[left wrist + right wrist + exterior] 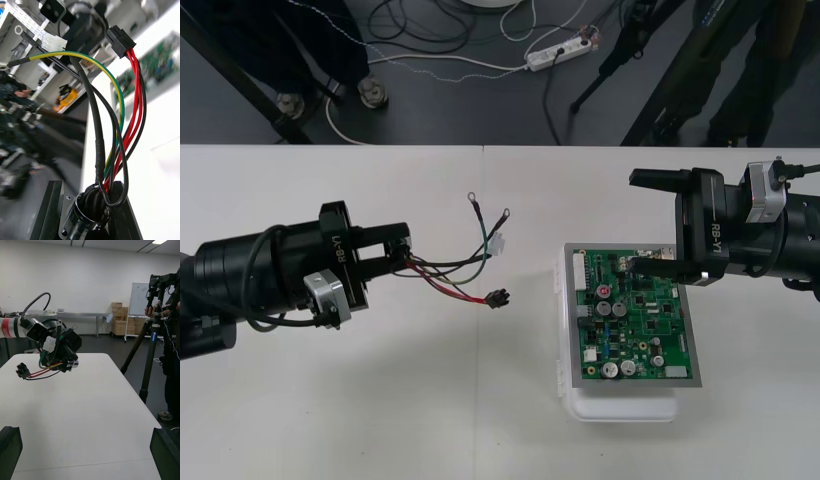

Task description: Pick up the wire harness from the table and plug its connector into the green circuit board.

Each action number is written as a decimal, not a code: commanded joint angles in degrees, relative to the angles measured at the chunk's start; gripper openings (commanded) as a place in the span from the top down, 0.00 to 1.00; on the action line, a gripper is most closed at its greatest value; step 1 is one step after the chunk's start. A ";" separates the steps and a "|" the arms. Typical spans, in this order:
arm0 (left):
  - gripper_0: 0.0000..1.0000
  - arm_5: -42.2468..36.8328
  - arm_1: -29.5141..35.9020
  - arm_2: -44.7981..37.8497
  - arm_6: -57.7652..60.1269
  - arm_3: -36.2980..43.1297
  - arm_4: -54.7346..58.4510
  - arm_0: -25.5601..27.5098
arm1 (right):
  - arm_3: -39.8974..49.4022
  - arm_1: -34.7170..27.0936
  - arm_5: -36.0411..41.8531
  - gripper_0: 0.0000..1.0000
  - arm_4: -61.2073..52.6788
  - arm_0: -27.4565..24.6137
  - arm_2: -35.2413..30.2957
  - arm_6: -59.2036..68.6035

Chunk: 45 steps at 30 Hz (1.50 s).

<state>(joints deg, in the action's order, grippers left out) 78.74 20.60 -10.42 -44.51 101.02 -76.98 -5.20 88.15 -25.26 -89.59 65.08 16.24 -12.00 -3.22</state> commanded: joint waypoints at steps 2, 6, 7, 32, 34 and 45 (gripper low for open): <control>1.00 11.26 -4.25 -1.44 19.20 2.25 -0.19 1.60 | 0.88 -1.81 -0.41 0.00 -1.01 1.51 -1.01 -1.53; 1.00 11.26 -5.75 -1.36 27.64 2.25 -0.10 2.12 | 0.80 -1.73 -0.41 0.00 -1.01 1.43 -0.92 -1.53; 1.00 11.26 -6.36 -1.27 29.66 2.25 -0.10 2.30 | 0.88 -1.81 -0.41 0.00 -1.01 1.43 -0.92 -1.44; 1.00 11.26 -6.98 11.47 63.50 2.25 12.38 11.62 | 0.88 -1.81 -0.41 0.00 -1.01 1.43 -0.74 -0.21; 1.00 11.26 -6.62 12.88 65.70 2.25 13.08 12.14 | 0.88 -1.81 -0.41 0.00 -1.01 1.43 -0.65 -0.21; 1.00 11.26 -0.65 22.11 75.89 2.25 18.27 13.02 | 0.88 -1.73 -0.41 0.00 -1.01 1.51 -0.65 -0.12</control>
<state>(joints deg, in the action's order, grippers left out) 87.79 16.88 8.80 24.54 101.06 -60.60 6.47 88.15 -25.33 -89.59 65.07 16.24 -12.00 -3.21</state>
